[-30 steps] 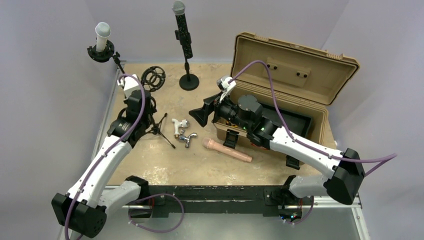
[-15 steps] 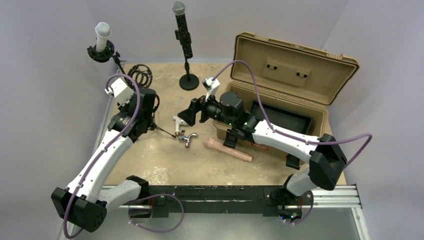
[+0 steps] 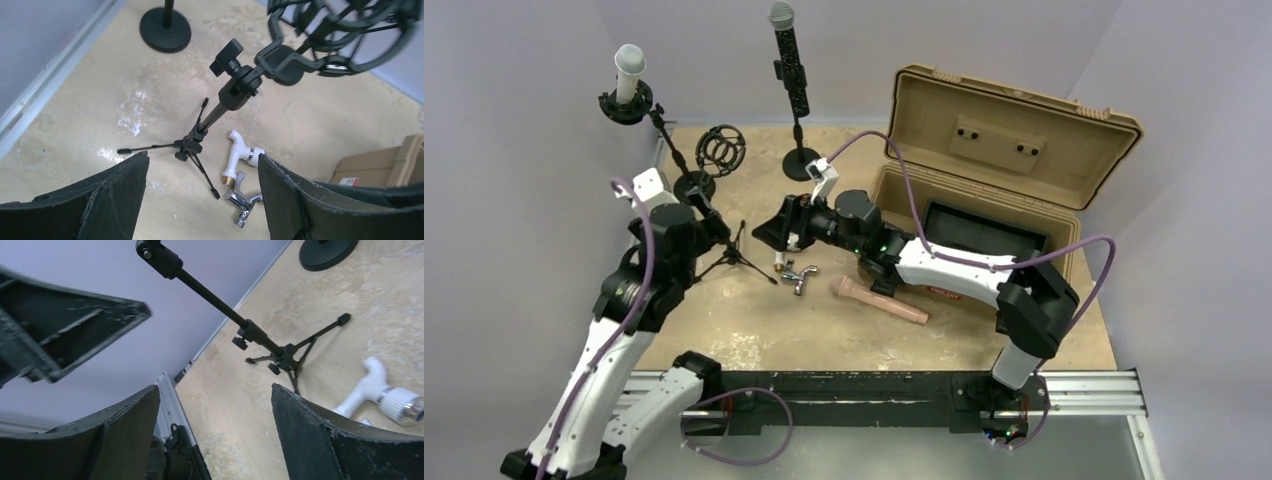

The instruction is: Remove the microphone from the stand

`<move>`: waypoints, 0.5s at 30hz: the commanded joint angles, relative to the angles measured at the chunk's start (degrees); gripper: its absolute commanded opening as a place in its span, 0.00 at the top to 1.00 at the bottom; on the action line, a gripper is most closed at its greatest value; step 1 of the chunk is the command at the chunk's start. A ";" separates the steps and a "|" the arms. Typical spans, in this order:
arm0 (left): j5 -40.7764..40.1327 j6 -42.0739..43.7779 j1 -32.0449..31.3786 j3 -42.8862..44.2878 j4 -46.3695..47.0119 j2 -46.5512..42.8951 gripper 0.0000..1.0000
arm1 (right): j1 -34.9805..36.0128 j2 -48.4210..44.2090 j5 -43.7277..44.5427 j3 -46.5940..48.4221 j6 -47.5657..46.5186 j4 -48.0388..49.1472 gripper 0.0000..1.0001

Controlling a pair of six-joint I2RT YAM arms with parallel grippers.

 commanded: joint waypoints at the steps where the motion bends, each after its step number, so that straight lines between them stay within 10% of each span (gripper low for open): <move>1: 2.68 10.92 0.14 3.91 2.24 -6.87 0.22 | 1.95 2.66 0.68 3.53 8.34 6.97 0.20; 15: 11.24 27.11 0.14 12.35 12.50 -4.81 0.22 | 5.93 17.81 12.21 13.74 21.86 3.88 0.23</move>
